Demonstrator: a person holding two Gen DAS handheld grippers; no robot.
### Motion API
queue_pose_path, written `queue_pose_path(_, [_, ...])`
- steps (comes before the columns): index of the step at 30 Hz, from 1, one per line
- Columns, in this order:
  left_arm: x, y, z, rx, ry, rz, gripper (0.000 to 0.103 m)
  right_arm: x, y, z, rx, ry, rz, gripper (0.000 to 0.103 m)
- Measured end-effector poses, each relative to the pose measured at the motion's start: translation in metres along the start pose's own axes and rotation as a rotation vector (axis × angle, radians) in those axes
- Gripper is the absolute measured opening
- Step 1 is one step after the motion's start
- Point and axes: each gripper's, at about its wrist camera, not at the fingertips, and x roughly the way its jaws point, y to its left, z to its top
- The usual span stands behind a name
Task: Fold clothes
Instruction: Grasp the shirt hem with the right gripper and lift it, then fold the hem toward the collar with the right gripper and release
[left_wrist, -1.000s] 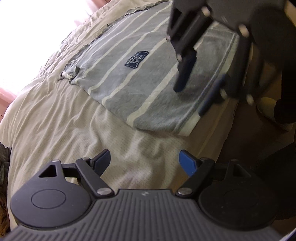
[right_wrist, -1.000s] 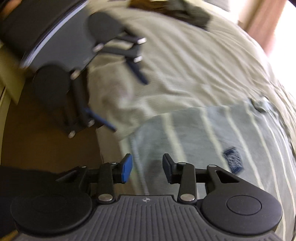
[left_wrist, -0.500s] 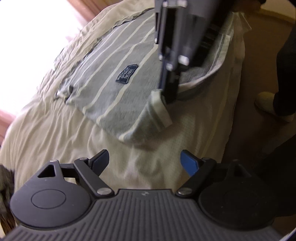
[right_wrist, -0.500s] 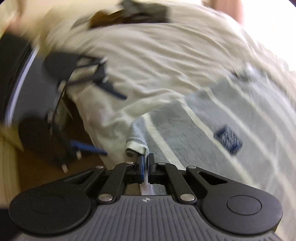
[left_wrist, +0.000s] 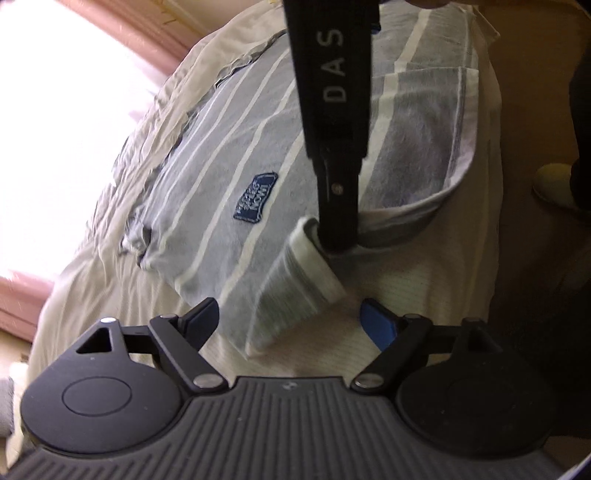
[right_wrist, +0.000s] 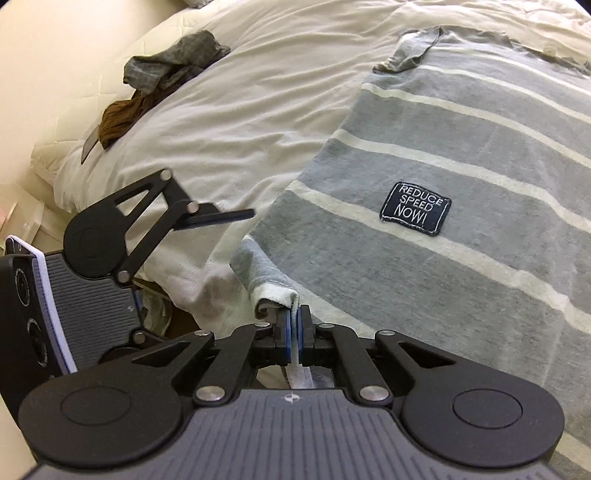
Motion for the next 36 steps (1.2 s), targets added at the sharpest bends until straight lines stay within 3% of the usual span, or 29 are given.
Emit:
queue_pose_path(2, [-0.003,0.004,0.000,0.007,-0.012,0.011,0.060,-0.001,0.001,-0.001,-0.013,-0.002,-0.001,0.004])
queue_pose_path(4, [-0.009,0.012,-0.002,-0.002,-0.027,0.026,0.054,-0.001,0.003,-0.001,-0.031,-0.004,-0.003,0.004])
queue_pose_path(8, [-0.015,0.016,-0.005,0.020,-0.053,0.010,0.049,-0.001,0.007,-0.002,-0.062,-0.007,-0.003,0.013])
queue_pose_path(13, [-0.020,0.017,-0.008,0.065,-0.085,-0.030,0.046,-0.001,0.013,-0.006,-0.104,-0.012,-0.007,0.016])
queue_pose_path(17, [-0.024,0.017,-0.011,0.101,-0.110,-0.061,0.023,-0.002,0.018,-0.011,-0.148,-0.011,-0.017,0.016])
queue_pose_path(22, [-0.025,0.020,-0.011,0.102,-0.107,-0.106,0.002,-0.004,0.021,-0.014,-0.155,-0.015,-0.018,0.016])
queue_pose_path(28, [-0.045,0.034,-0.020,-0.036,-0.061,-0.174,0.001,-0.015,0.023,-0.022,-0.204,-0.021,-0.046,0.017])
queue_pose_path(30, [-0.052,0.035,-0.024,-0.063,-0.040,-0.198,0.000,-0.019,0.023,-0.028,-0.220,-0.013,-0.060,0.023])
queue_pose_path(32, [-0.057,0.034,-0.028,-0.067,-0.021,-0.220,0.000,-0.025,0.021,-0.036,-0.232,-0.002,-0.082,0.039])
queue_pose_path(34, [-0.062,0.032,-0.032,-0.078,-0.003,-0.238,0.000,-0.031,0.018,-0.048,-0.251,0.011,-0.120,0.047])
queue_pose_path(36, [-0.063,0.032,-0.034,-0.096,0.010,-0.249,0.000,-0.039,0.013,-0.062,-0.284,0.024,-0.172,0.048])
